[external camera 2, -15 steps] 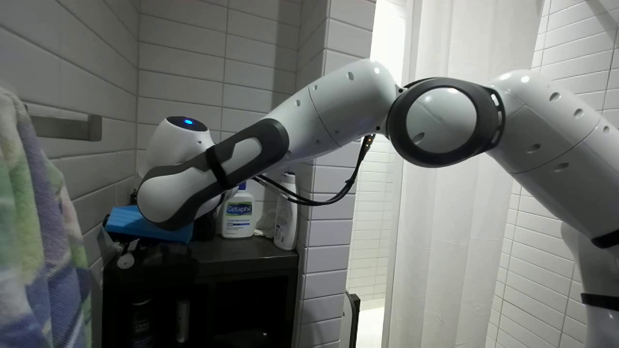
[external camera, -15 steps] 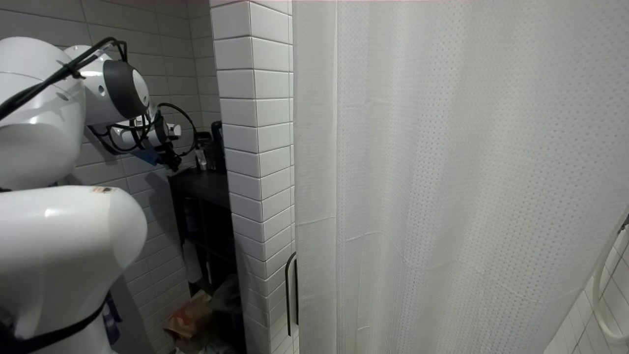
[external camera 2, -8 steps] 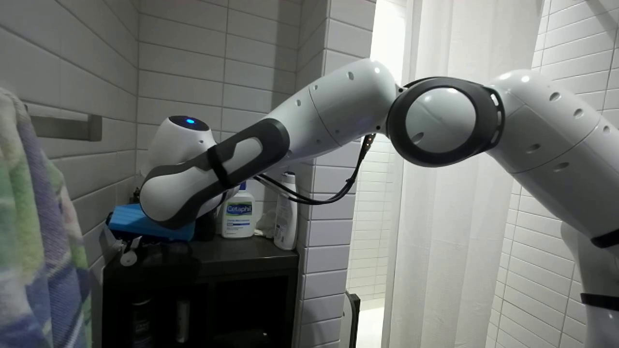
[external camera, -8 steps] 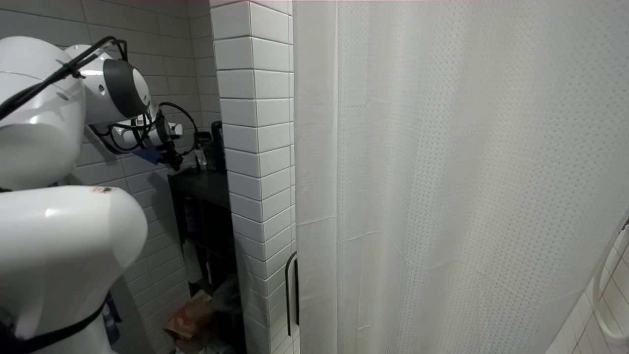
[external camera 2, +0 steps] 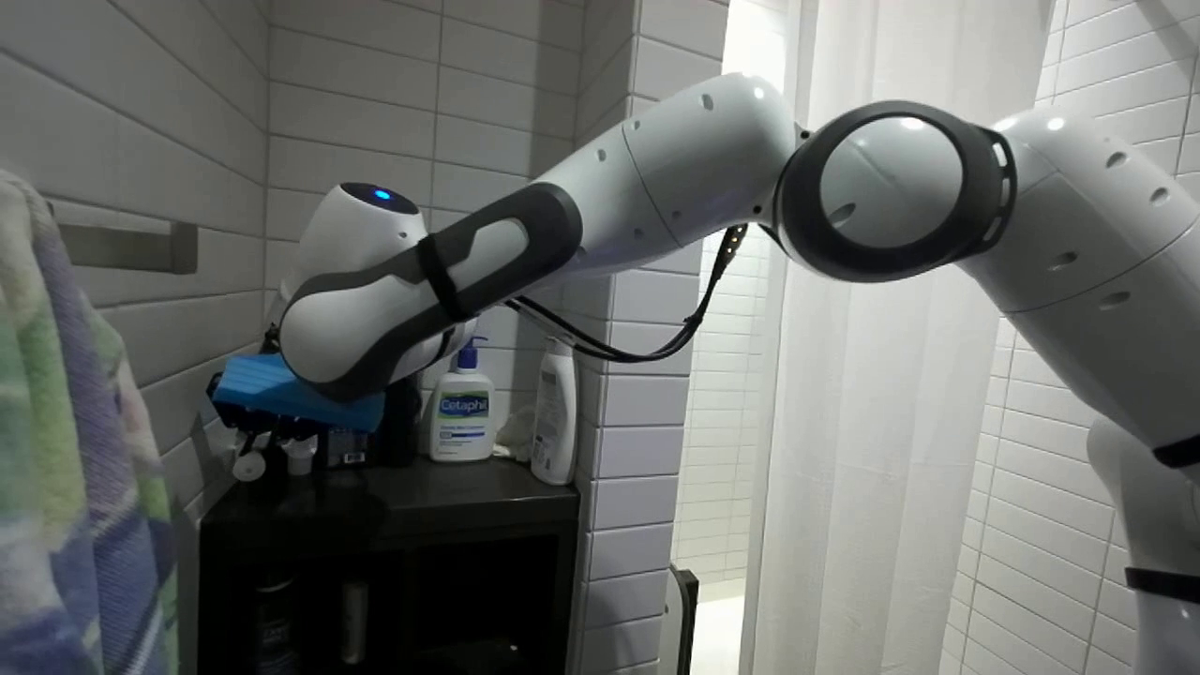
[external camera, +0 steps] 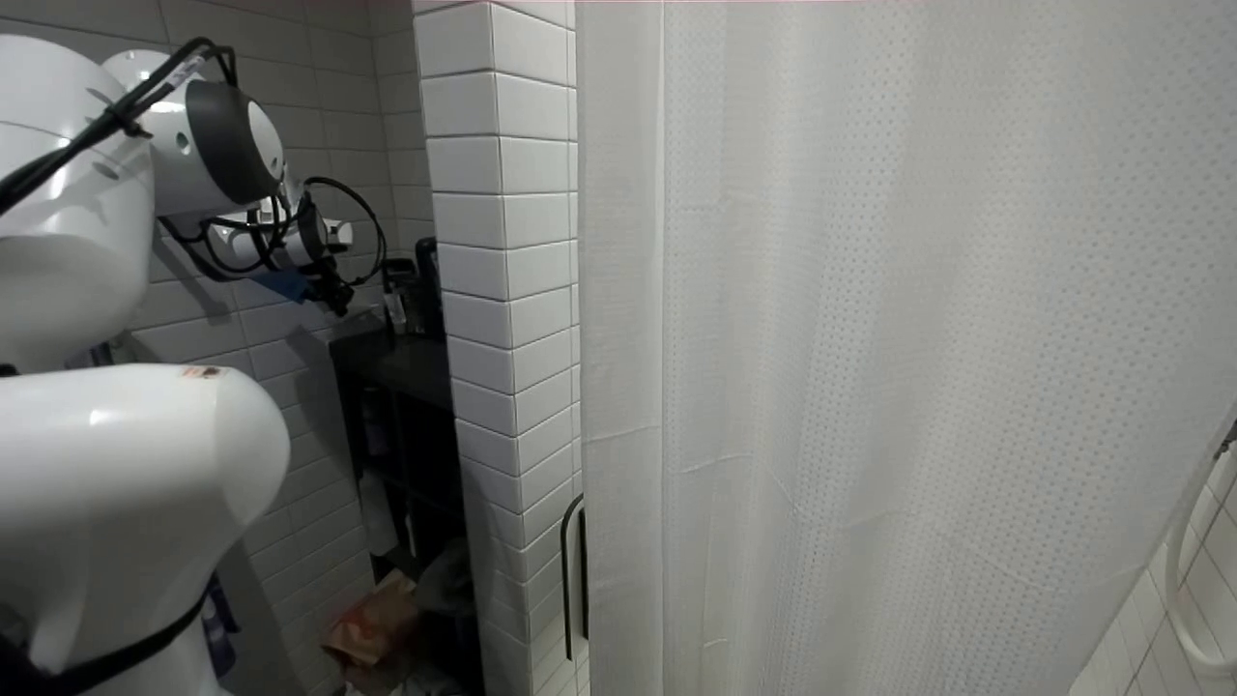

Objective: Put the white tube on the top shelf.

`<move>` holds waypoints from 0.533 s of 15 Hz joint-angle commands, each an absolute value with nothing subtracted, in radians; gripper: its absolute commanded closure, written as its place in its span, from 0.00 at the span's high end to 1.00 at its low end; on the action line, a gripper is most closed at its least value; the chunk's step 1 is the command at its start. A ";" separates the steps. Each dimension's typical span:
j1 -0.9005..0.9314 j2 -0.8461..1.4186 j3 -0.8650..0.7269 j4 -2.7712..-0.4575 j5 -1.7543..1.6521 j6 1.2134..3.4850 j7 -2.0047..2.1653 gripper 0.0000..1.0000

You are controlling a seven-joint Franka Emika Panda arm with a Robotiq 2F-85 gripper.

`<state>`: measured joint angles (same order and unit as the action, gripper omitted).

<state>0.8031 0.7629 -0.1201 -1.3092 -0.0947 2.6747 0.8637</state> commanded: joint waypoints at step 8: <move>0.814 0.440 -0.088 -1.674 -0.143 2.664 0.825 0.04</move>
<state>0.8240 0.5613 -0.1068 -1.5418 -0.1005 2.6742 0.8257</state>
